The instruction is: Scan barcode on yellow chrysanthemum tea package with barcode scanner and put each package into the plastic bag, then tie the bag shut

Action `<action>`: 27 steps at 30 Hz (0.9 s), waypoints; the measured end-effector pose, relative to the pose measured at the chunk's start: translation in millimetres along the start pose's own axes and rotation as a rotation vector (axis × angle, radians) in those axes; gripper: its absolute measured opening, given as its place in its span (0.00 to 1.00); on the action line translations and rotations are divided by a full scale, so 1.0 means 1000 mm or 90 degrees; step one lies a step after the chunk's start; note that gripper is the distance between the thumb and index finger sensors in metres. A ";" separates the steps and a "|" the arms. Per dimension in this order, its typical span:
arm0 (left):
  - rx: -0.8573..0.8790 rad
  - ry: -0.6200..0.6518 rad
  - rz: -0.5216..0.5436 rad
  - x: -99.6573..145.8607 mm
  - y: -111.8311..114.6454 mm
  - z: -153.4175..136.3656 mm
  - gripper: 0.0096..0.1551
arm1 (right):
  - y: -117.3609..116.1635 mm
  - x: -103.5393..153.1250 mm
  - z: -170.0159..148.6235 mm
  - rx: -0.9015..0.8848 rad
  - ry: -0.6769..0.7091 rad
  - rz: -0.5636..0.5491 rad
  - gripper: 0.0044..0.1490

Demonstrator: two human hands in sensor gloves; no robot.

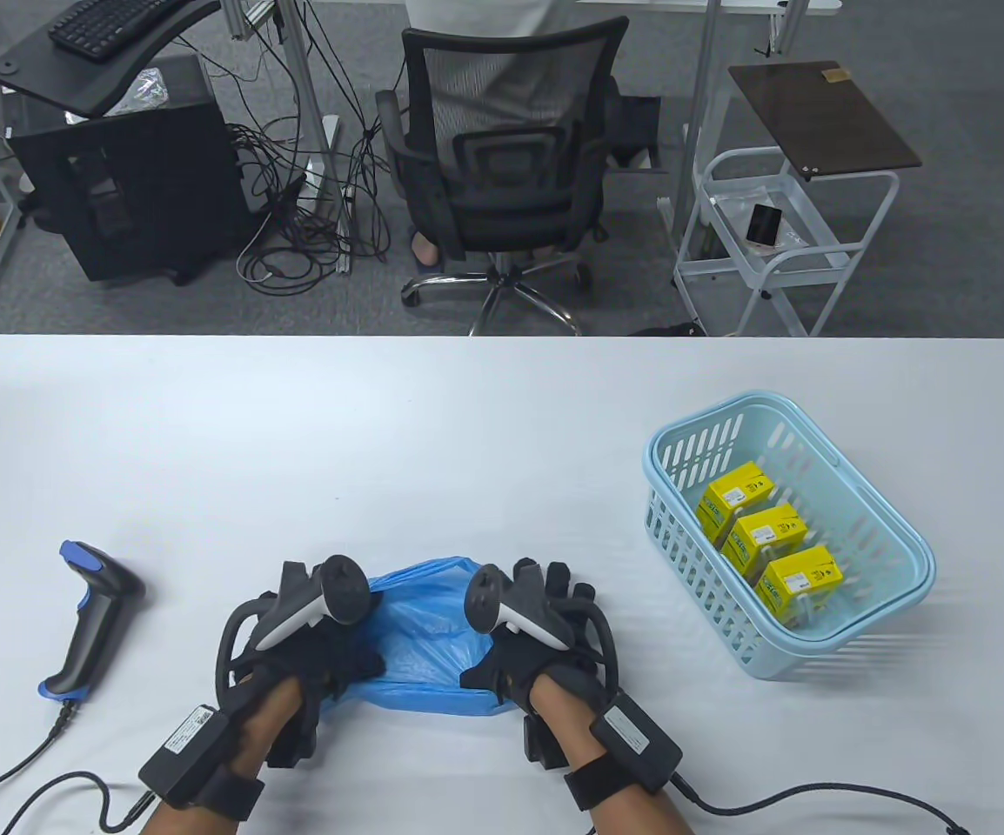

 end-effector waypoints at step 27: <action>-0.011 -0.056 -0.062 -0.001 0.005 -0.010 0.61 | 0.003 -0.004 -0.011 -0.072 -0.013 -0.024 0.59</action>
Point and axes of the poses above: the tracker on the back of each hand, its own z axis roughly to the thumb side, its own x axis roughly from the fingertips to the wrist, y = z × x, the point moved 4 cm from there along -x, roughly from the wrist to the fingertips, and after that the axes turned 5 degrees about x, right-handed, at the moved point
